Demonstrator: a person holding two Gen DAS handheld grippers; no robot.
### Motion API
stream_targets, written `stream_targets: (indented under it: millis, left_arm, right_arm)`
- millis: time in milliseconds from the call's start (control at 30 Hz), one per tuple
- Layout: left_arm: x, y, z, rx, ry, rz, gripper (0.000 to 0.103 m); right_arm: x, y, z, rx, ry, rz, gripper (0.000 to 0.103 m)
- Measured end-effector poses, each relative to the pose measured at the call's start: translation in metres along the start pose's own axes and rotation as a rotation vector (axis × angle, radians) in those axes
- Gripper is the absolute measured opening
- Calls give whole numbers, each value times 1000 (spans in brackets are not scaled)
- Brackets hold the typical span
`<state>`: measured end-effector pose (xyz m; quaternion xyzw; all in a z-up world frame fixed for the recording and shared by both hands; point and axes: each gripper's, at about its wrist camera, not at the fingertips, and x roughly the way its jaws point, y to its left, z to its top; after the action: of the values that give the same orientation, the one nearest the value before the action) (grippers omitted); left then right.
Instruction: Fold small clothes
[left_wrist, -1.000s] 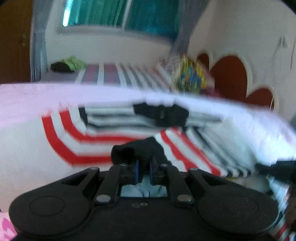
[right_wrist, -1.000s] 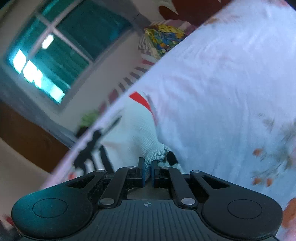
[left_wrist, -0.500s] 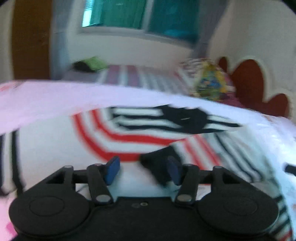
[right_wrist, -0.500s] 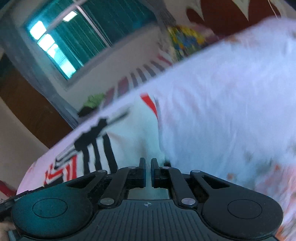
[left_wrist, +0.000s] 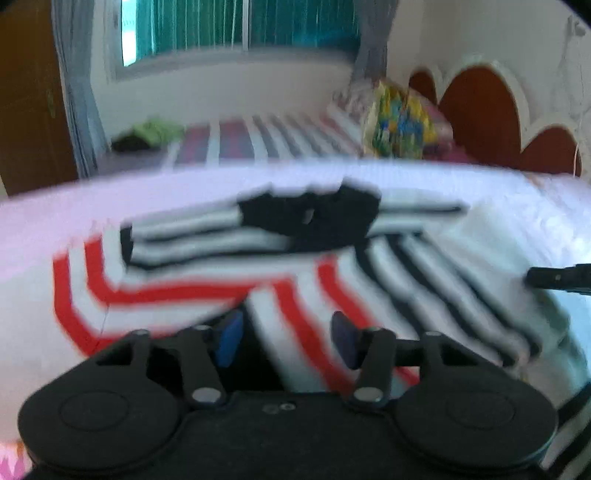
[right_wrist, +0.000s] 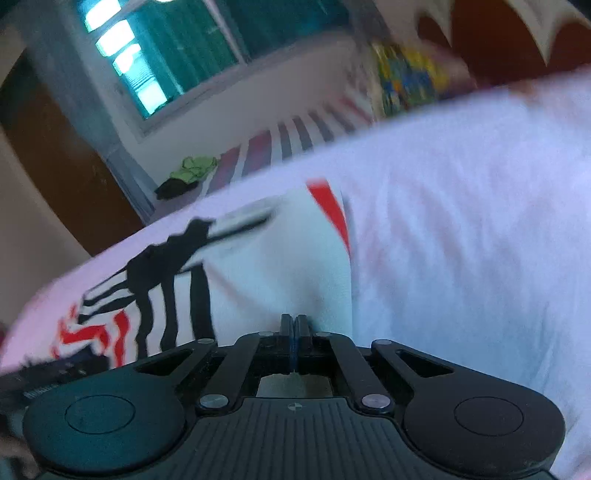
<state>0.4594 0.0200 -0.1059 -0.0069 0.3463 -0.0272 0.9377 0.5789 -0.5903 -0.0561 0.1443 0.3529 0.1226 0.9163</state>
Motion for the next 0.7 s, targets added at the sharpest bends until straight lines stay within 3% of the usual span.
stream_targets:
  millis: [67,233,300,333,367,467,533,633,700]
  left_arm:
    - [11,-11,11,-4,2,-43,59]
    - [49,-29,24,20,75,-48,59]
    - [55,-27,21,42,76,12,60]
    - [55,-23,18,24,71,2,61]
    - [54,-21,16,22,63,-3,60]
    - [52,-28,14,66,54,20,60]
    - [43,-35,22,63,29,42,58]
    - [36,-61,33,95,-55,-23,65]
    - [52,-79,40,96,-13,-68,70]
  right_arm:
    - [17,2,17,-18,-15,-15,0]
    - [68,0,49,-92,11,-28,0]
    - [85,-12,55,-113,26,-156,0]
    - [89,-24,56,-82,24,-179,0]
    - [92,-35,57,-46,23,-170,8]
    - [86,-35,58,-95,26,-158,9]
    - [71,-33,59,-82,-25,-135,9]
    - [70,-20,58,-121,-38,-48,9]
    - [92,-13,52,-180,22,-106,9]
